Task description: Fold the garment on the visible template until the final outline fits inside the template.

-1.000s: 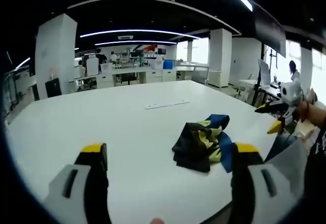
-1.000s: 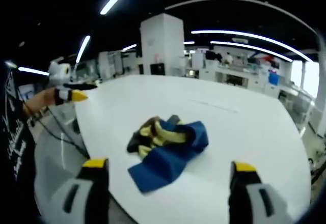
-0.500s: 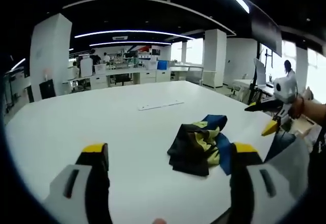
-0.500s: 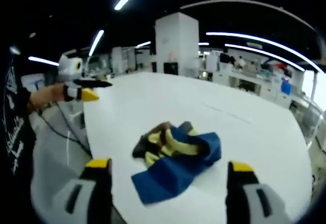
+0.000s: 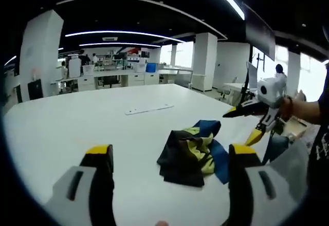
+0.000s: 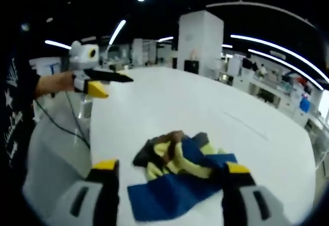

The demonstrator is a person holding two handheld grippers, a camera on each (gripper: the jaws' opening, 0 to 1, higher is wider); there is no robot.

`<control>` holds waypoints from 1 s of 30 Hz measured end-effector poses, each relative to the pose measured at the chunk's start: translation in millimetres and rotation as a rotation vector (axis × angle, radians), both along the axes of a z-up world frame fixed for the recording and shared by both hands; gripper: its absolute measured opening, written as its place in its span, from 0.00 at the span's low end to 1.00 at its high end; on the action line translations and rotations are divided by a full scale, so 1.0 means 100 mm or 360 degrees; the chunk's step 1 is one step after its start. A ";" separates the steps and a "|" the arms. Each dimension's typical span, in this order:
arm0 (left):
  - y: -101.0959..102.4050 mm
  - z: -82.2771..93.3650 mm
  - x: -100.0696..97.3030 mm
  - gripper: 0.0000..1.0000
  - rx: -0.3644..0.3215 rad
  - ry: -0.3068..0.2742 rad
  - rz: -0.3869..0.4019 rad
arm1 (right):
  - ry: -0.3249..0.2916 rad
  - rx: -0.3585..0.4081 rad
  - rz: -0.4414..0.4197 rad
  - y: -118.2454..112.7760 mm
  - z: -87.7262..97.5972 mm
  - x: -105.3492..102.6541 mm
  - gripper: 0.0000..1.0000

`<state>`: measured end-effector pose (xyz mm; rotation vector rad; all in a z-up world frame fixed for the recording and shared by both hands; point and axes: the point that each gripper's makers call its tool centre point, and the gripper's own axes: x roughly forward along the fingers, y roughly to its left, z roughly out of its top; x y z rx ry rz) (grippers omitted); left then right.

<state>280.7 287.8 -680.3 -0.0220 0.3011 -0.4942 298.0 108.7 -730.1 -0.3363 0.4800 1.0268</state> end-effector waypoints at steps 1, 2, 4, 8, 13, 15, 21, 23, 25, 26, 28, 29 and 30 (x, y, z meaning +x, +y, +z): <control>-0.02 -0.01 0.01 0.89 0.0009 0.0008 -0.0013 | 0.0008 -0.0009 0.0010 0.03 -0.02 0.01 0.81; -0.03 -0.03 0.02 0.88 0.0014 0.0012 -0.0031 | 0.0009 -0.0018 0.0030 0.06 -0.04 0.02 0.80; -0.06 -0.05 0.06 0.87 0.0022 0.0013 -0.0052 | 0.0016 -0.0036 0.0058 0.11 -0.08 0.06 0.80; -0.14 -0.12 0.11 0.85 0.0038 0.0024 -0.0108 | 0.0016 -0.0078 0.0108 0.19 -0.16 0.14 0.76; -0.23 -0.23 0.14 0.78 0.0003 0.0043 -0.0182 | 0.0016 -0.0131 0.0169 0.26 -0.27 0.30 0.69; -0.28 -0.26 0.16 0.76 -0.0002 0.0040 -0.0201 | 0.0017 -0.0173 0.0210 0.28 -0.33 0.33 0.66; -0.35 -0.32 0.25 0.73 -0.0010 0.0043 -0.0230 | 0.0034 -0.0270 0.0289 0.32 -0.49 0.40 0.56; -0.37 -0.32 0.26 0.72 -0.0010 0.0033 -0.0224 | 0.0024 -0.0311 0.0322 0.32 -0.55 0.41 0.50; -0.36 -0.32 0.28 0.71 -0.0030 0.0029 -0.0219 | 0.0029 -0.0339 0.0341 0.33 -0.60 0.40 0.45; -0.36 -0.32 0.29 0.70 -0.0037 0.0034 -0.0215 | 0.0031 -0.0348 0.0349 0.34 -0.61 0.39 0.42; -0.35 -0.34 0.29 0.69 -0.0046 0.0042 -0.0212 | 0.0008 -0.0390 0.0395 0.33 -0.65 0.39 0.37; -0.35 -0.36 0.29 0.69 -0.0048 0.0047 -0.0212 | -0.0001 -0.0402 0.0405 0.33 -0.66 0.38 0.35; -0.35 -0.37 0.29 0.69 -0.0050 0.0052 -0.0213 | -0.0006 -0.0412 0.0416 0.33 -0.67 0.38 0.34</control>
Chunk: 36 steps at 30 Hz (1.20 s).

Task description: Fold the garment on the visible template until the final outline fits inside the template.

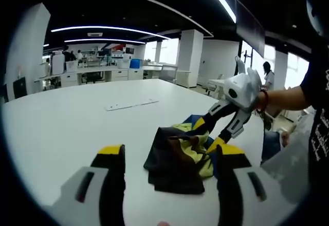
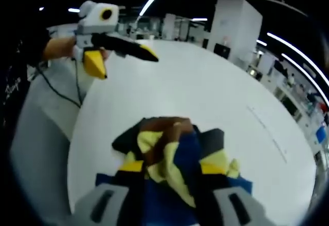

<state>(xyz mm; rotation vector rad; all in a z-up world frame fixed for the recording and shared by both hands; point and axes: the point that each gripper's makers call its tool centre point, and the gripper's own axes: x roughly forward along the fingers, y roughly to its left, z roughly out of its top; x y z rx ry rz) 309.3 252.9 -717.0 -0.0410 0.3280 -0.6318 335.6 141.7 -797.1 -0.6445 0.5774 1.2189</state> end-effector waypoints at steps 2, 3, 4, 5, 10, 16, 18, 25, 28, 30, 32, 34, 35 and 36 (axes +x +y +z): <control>0.00 -0.03 -0.01 0.66 -0.0006 0.0018 -0.0011 | 0.0001 -0.0005 0.0007 0.00 -0.02 -0.01 0.30; 0.00 -0.04 -0.01 0.63 -0.0014 0.0029 -0.0017 | -0.0002 -0.0008 0.0012 0.00 -0.02 -0.01 0.29; 0.00 -0.05 -0.01 0.61 -0.0029 0.0045 -0.0018 | -0.0011 -0.0014 0.0012 0.00 -0.03 0.00 0.27; 0.00 -0.05 -0.01 0.60 -0.0036 0.0045 -0.0014 | -0.0031 -0.0019 0.0014 0.00 -0.02 0.01 0.25; -0.01 -0.03 0.00 0.60 -0.0044 0.0031 -0.0036 | -0.0035 0.0015 0.0014 0.02 0.01 0.00 0.09; -0.01 0.03 0.03 0.58 -0.0051 0.0005 -0.0034 | -0.0020 0.0102 -0.0056 0.01 0.10 0.03 0.00; -0.02 0.05 0.03 0.58 -0.0049 -0.0005 -0.0039 | 0.0011 0.0162 -0.0102 0.00 0.15 0.05 0.00; -0.09 0.08 0.06 0.56 -0.0035 -0.0028 -0.0087 | 0.0024 0.0395 -0.0303 -0.08 0.46 0.25 0.00; -0.15 0.08 0.09 0.56 -0.0016 -0.0027 -0.0112 | 0.0029 0.0455 -0.0346 -0.12 0.56 0.29 0.00; -0.21 0.09 0.12 0.55 -0.0014 -0.0034 -0.0139 | 0.0039 0.0507 -0.0393 -0.14 0.65 0.32 0.00; -0.25 0.09 0.15 0.55 -0.0009 -0.0041 -0.0147 | 0.0061 0.0545 -0.0437 -0.19 0.68 0.35 0.00; -0.30 0.08 0.20 0.53 -0.0010 -0.0036 -0.0157 | 0.0078 0.0571 -0.0479 -0.23 0.72 0.37 0.00; -0.35 0.09 0.22 0.52 -0.0044 -0.0021 -0.0157 | 0.0081 0.0588 -0.0507 -0.25 0.73 0.39 0.00; -0.37 0.09 0.25 0.52 -0.0067 -0.0016 -0.0153 | 0.0091 0.0614 -0.0548 -0.28 0.74 0.41 0.00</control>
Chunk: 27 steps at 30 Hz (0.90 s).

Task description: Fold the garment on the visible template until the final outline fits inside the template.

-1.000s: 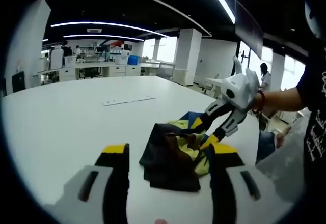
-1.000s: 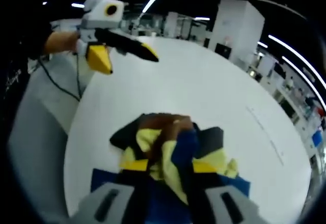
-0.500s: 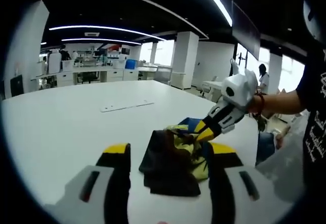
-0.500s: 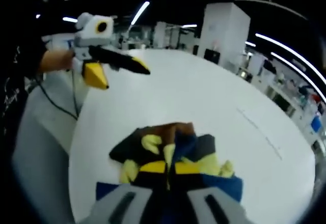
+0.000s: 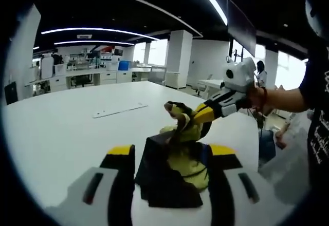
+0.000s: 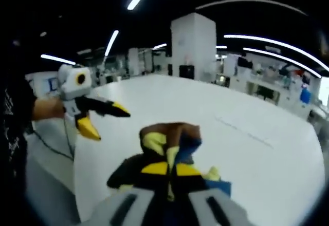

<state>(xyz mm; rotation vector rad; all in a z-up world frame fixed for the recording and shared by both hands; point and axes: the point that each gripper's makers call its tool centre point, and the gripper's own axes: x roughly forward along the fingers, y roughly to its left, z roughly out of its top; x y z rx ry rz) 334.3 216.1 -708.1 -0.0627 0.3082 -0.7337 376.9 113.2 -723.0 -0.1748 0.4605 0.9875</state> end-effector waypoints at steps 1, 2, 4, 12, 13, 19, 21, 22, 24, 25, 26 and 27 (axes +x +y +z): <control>-0.04 0.00 0.04 0.51 -0.0022 0.0006 0.0000 | 0.0012 0.0019 -0.0021 -0.02 0.01 0.01 0.00; -0.05 -0.01 0.07 0.50 -0.0025 0.0008 0.0001 | 0.0041 0.0058 -0.0062 -0.04 0.02 0.03 0.00; -0.11 0.00 0.13 0.49 -0.0034 0.0003 0.0003 | 0.0075 0.0091 -0.0103 -0.08 0.01 0.06 0.00; -0.32 -0.01 0.44 0.43 -0.0164 0.0006 0.0028 | 0.0207 0.0155 -0.0252 -0.22 -0.13 0.14 0.00; -0.34 -0.02 0.46 0.42 -0.0165 0.0011 0.0025 | 0.0213 0.0164 -0.0261 -0.23 -0.15 0.15 0.00; -0.51 -0.12 0.56 0.38 -0.0178 0.0066 0.0017 | 0.0293 0.0241 -0.0339 -0.30 -0.22 0.18 0.00; -0.52 -0.17 0.58 0.39 -0.0178 0.0081 0.0020 | 0.0324 0.0284 -0.0375 -0.32 -0.24 0.18 0.00; -0.53 -0.19 0.58 0.39 -0.0173 0.0086 0.0017 | 0.0333 0.0294 -0.0387 -0.33 -0.25 0.19 0.00; -0.57 -0.25 0.57 0.38 -0.0135 0.0092 -0.0009 | 0.0367 0.0314 -0.0428 -0.35 -0.28 0.20 0.00; -0.60 -0.27 0.57 0.38 -0.0113 0.0085 -0.0037 | 0.0378 0.0321 -0.0444 -0.36 -0.29 0.20 0.00; -0.61 -0.29 0.57 0.38 -0.0092 0.0080 -0.0043 | 0.0393 0.0328 -0.0463 -0.38 -0.30 0.21 0.00; -0.63 -0.33 0.58 0.37 -0.0048 0.0082 -0.0055 | 0.0412 0.0337 -0.0477 -0.41 -0.34 0.23 0.00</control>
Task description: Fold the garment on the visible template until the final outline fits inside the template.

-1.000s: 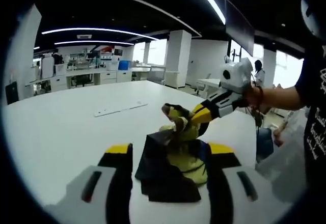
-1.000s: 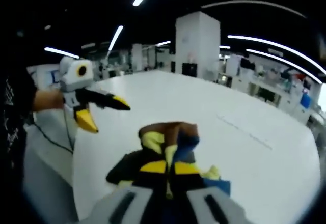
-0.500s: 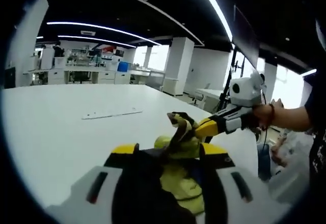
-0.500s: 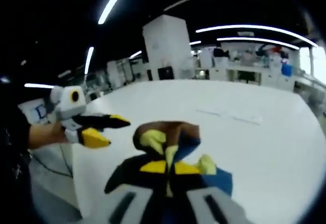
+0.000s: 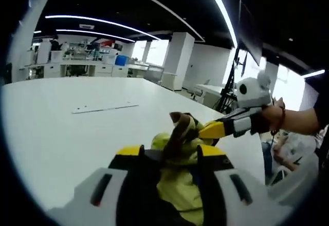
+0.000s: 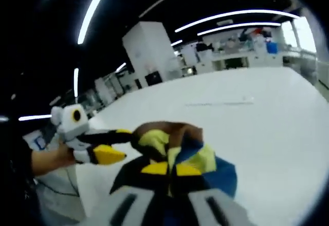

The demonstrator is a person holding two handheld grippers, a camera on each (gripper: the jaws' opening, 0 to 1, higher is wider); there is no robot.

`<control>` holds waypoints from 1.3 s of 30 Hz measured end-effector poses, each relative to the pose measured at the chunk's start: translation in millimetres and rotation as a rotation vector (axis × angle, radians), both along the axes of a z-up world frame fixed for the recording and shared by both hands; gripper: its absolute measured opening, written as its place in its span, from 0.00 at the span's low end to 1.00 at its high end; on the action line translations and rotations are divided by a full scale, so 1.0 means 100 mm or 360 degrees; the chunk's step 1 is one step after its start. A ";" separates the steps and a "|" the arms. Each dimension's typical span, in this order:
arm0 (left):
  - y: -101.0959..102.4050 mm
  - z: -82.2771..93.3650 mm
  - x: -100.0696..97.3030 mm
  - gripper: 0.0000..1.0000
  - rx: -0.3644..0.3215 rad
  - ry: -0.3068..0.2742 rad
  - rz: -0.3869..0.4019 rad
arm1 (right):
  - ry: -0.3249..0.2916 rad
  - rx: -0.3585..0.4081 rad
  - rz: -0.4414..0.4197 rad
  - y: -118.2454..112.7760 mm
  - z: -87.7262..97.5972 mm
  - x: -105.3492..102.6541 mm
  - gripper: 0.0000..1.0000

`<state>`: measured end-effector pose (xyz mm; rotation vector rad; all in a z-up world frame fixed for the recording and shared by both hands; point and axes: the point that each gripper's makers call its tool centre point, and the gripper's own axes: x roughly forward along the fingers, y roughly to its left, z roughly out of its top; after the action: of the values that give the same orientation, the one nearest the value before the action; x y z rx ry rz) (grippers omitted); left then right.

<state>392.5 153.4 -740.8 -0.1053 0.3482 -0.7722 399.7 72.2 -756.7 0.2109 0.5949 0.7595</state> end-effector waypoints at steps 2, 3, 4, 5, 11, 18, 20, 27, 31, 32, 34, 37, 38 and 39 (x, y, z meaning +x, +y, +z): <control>0.00 -0.05 0.05 0.35 0.0030 0.0007 0.0005 | 0.0039 0.0026 -0.0031 -0.03 -0.04 0.02 0.00; -0.01 -0.05 0.06 0.35 0.0030 0.0010 0.0004 | 0.0050 0.0031 -0.0042 -0.04 -0.05 0.03 0.00; -0.01 -0.06 0.07 0.34 0.0027 0.0012 0.0002 | 0.0054 0.0030 -0.0044 -0.05 -0.06 0.03 0.00; -0.02 -0.08 0.08 0.33 0.0025 0.0015 0.0001 | 0.0060 0.0029 -0.0055 -0.06 -0.08 0.04 0.00; -0.08 -0.18 0.13 0.29 0.0101 -0.0010 -0.0053 | 0.0077 0.0043 -0.0069 -0.10 -0.14 0.06 0.00; -0.11 -0.29 0.15 0.20 0.0214 -0.0044 -0.0120 | 0.0058 0.0038 -0.0045 -0.09 -0.15 0.05 0.00; -0.11 -0.28 0.16 0.12 0.0243 -0.0072 -0.0128 | 0.0034 0.0023 -0.0010 -0.07 -0.14 0.02 0.00; -0.15 -0.28 0.17 0.03 0.0265 -0.0082 -0.0175 | -0.0036 -0.0062 0.0065 -0.10 -0.13 -0.07 0.02; -0.13 -0.30 0.18 0.00 0.0268 -0.0062 -0.0168 | -0.0029 -0.0083 0.0076 -0.14 -0.13 -0.13 0.02; -0.13 -0.30 0.18 0.00 0.0269 -0.0055 -0.0164 | -0.0032 -0.0085 0.0077 -0.16 -0.13 -0.14 0.02; -0.11 -0.31 0.18 0.00 0.0268 -0.0046 -0.0159 | -0.0026 -0.0078 0.0068 -0.18 -0.14 -0.14 0.01; -0.10 -0.31 0.17 0.00 0.0268 -0.0035 -0.0154 | -0.0017 -0.0077 0.0049 -0.20 -0.14 -0.14 0.00; -0.09 -0.31 0.17 0.00 0.0271 -0.0033 -0.0151 | -0.0013 -0.0074 0.0039 -0.21 -0.13 -0.14 0.00; -0.07 -0.32 0.17 0.00 0.0277 -0.0028 -0.0144 | -0.0013 -0.0071 0.0037 -0.22 -0.13 -0.14 0.00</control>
<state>409.8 146.3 -772.9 0.0816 0.4039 -0.8282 385.3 50.4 -769.5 0.1598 0.6067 0.7688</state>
